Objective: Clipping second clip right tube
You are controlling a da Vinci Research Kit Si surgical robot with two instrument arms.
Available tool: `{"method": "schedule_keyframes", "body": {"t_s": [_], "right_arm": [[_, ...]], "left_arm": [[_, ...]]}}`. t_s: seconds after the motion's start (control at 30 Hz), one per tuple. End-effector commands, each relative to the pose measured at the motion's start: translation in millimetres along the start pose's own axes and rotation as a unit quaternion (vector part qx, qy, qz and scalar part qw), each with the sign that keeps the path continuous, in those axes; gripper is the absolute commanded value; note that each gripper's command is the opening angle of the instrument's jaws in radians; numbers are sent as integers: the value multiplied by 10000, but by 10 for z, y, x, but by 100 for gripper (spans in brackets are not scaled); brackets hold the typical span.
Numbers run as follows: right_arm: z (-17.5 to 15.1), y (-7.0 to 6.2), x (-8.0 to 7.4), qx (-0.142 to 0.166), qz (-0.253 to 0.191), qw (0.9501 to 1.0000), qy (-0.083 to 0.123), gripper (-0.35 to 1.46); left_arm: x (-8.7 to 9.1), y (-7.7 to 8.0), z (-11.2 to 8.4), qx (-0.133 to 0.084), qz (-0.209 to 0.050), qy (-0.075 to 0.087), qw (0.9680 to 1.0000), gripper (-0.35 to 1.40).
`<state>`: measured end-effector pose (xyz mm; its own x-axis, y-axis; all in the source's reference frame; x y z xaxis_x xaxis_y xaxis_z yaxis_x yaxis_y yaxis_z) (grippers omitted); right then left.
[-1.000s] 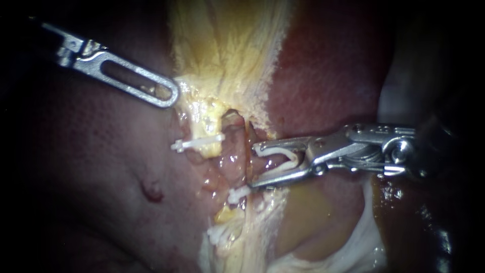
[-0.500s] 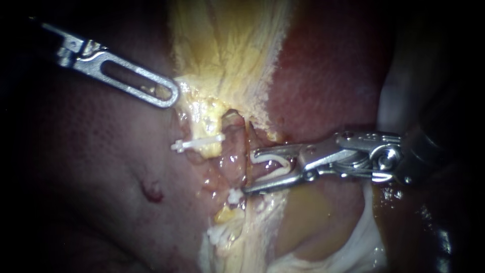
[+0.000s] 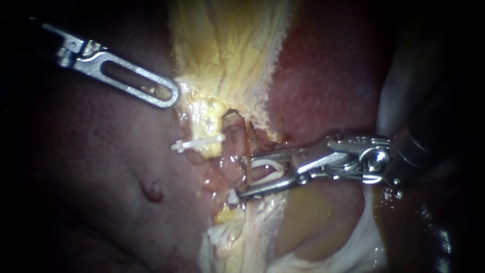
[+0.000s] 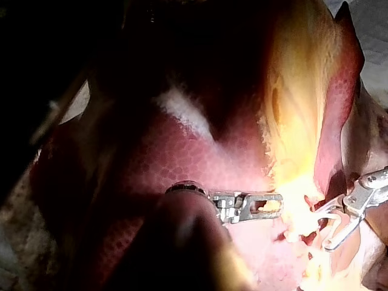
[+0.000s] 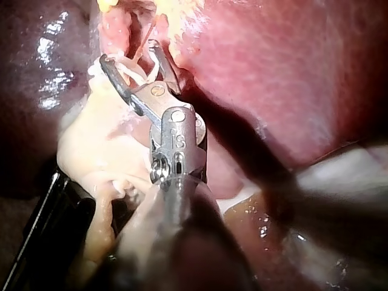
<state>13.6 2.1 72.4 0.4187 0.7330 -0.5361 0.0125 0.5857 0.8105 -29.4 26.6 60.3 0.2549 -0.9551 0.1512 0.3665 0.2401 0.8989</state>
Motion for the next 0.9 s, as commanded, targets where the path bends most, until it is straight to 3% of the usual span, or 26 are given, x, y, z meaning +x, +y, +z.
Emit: {"method": "schedule_keyframes", "body": {"t_s": [0.03,0.43,0.9], "right_arm": [[2,0,0,1,-7,10000,-1,50],[21,-2,0,254,-10,9996,-128,49],[20,-11,4,390,22,9992,71,49]], "left_arm": [[0,0,0,-1,1,-1,10000,-35],[0,0,3,-9,0,-8,10000,-35],[0,0,3,-8,0,-7,10000,-35]]}}
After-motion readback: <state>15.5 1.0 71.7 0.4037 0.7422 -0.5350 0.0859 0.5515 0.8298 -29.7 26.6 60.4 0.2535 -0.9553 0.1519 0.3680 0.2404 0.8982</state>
